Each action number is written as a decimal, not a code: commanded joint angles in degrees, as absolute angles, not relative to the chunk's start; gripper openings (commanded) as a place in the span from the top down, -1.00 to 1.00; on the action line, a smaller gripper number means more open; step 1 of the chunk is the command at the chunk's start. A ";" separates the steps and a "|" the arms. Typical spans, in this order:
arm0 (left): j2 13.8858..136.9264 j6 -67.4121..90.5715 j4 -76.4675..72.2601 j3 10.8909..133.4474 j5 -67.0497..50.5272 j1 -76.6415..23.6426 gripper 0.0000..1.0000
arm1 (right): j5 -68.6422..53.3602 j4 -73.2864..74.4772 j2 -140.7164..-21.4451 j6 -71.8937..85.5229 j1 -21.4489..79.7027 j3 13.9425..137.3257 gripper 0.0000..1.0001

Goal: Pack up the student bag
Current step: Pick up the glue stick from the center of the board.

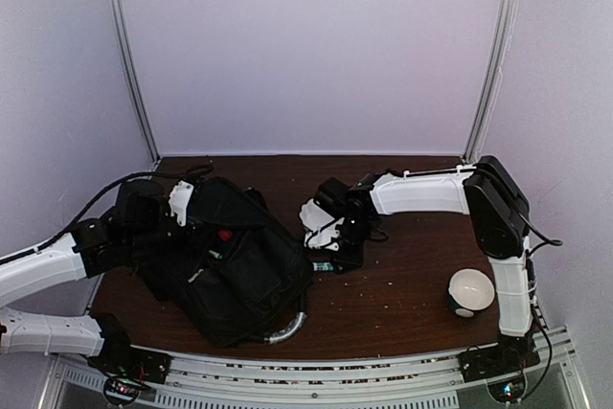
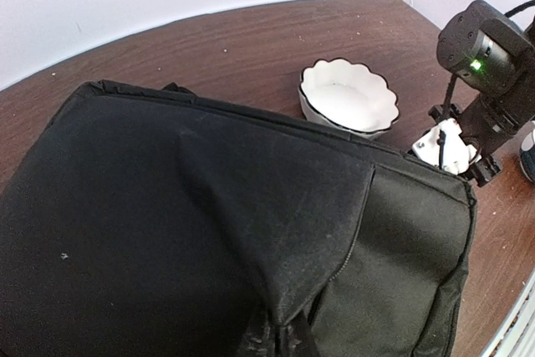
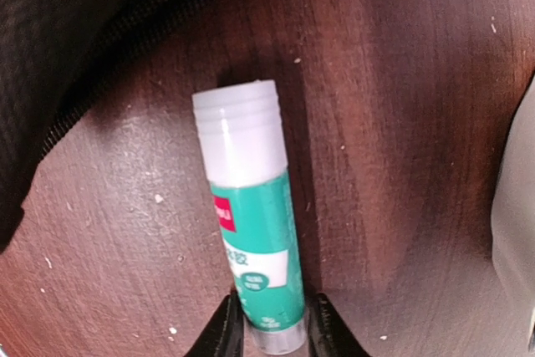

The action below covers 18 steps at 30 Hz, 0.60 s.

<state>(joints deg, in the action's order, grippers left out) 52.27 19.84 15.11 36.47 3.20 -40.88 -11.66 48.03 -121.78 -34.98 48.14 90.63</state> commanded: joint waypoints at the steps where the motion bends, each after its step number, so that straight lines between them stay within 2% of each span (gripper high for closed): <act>1: 51.01 19.86 5.37 38.47 2.69 -41.25 1.00 | -12.71 50.75 -123.94 -33.37 48.26 91.59 0.53; 8: 52.26 19.45 3.69 38.56 2.64 -41.24 1.00 | -13.15 50.99 -118.79 -32.66 45.27 85.87 0.71; 18: 55.22 18.81 2.11 39.82 1.09 -41.22 1.00 | -11.37 51.35 -109.62 -26.35 41.89 80.70 0.77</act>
<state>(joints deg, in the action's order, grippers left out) 55.00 19.70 13.06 36.53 2.46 -40.93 -12.73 50.15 -114.30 -30.13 42.94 81.14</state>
